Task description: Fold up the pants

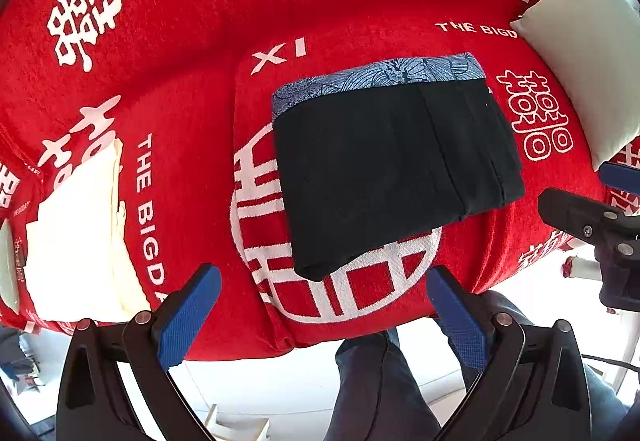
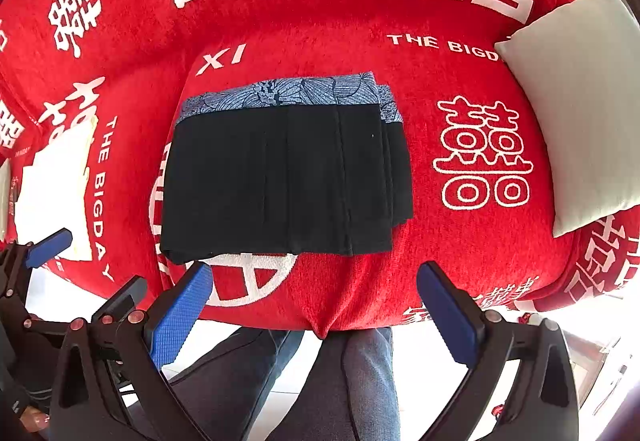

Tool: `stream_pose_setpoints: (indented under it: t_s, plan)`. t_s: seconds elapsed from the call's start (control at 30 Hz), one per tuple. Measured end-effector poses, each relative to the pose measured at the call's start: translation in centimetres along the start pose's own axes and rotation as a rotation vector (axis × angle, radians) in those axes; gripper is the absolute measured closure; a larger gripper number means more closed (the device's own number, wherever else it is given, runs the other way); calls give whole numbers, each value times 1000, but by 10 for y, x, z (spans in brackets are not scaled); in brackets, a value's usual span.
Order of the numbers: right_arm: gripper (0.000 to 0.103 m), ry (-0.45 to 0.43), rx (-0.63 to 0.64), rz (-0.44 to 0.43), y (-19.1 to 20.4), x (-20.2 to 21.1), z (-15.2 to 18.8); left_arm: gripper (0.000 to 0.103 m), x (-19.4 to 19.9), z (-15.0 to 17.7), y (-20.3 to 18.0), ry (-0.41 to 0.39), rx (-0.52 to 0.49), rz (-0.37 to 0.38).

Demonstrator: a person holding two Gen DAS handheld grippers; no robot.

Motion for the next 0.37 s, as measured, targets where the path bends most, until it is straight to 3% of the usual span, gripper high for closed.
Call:
stream_pose_setpoints:
  t_s: [0.37]
  plan:
    - [1, -1, -3, 2, 1, 0, 0, 0, 1, -1, -1, -21, 12, 12]
Point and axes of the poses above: each gripper's, at about its wrist camera, not at the fingertips, and x roughly against the way its jaws point, y to its left, z to its underside, the point moved 7 cm from there along -x, roughly the way its jaws point, and after that the axes turned 7 degrees about -y, right-handed, at the moved point
